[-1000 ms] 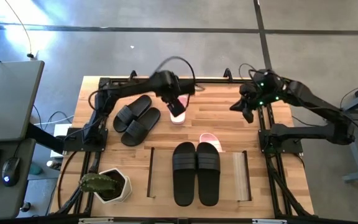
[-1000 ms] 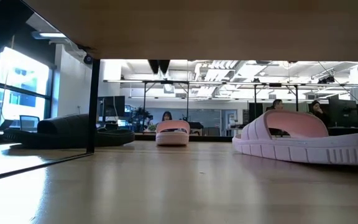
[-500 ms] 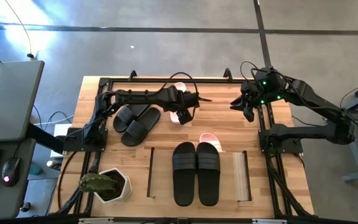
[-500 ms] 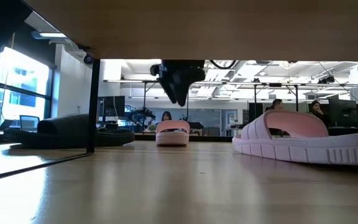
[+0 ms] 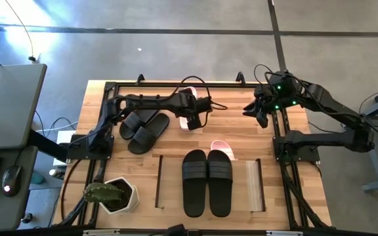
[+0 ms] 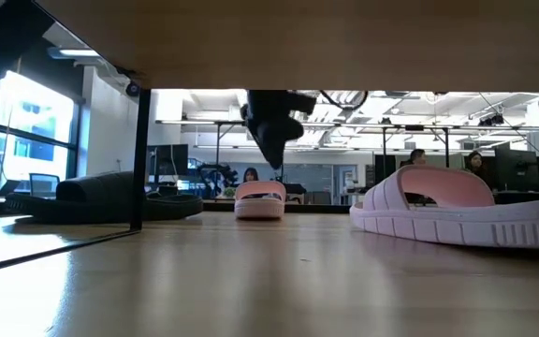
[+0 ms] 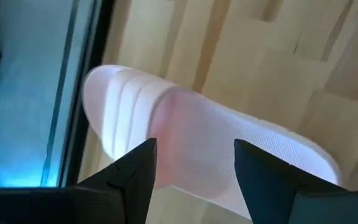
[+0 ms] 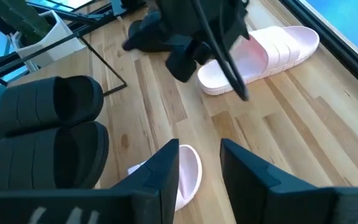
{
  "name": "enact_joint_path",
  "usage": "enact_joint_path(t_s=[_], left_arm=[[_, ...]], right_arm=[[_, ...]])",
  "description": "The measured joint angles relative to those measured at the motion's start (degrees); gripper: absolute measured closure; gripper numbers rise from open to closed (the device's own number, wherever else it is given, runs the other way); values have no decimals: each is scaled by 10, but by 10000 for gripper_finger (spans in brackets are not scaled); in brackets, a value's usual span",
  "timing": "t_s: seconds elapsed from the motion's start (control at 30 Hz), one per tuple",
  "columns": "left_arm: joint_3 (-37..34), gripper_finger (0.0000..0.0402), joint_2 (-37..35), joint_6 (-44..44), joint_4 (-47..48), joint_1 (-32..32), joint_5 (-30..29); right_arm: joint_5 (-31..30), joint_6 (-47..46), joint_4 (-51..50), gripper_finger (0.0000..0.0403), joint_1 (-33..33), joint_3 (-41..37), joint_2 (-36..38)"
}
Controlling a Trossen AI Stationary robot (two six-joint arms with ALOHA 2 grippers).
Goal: Pick and place slides into the shelf
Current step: Put the pink slipper under the shelf
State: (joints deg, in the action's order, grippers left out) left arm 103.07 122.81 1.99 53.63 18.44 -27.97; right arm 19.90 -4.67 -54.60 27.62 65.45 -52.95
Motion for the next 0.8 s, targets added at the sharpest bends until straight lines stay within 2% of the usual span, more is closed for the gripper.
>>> enact_joint_path(t_s=[0.43,0.8], left_arm=[[-1,204,38,23,-2,15,-49],[-1,204,38,21,-7,54,-25]], right_arm=[[-5,-37,5,295,0,0,0],[-9,-45,6,295,0,0,0]])
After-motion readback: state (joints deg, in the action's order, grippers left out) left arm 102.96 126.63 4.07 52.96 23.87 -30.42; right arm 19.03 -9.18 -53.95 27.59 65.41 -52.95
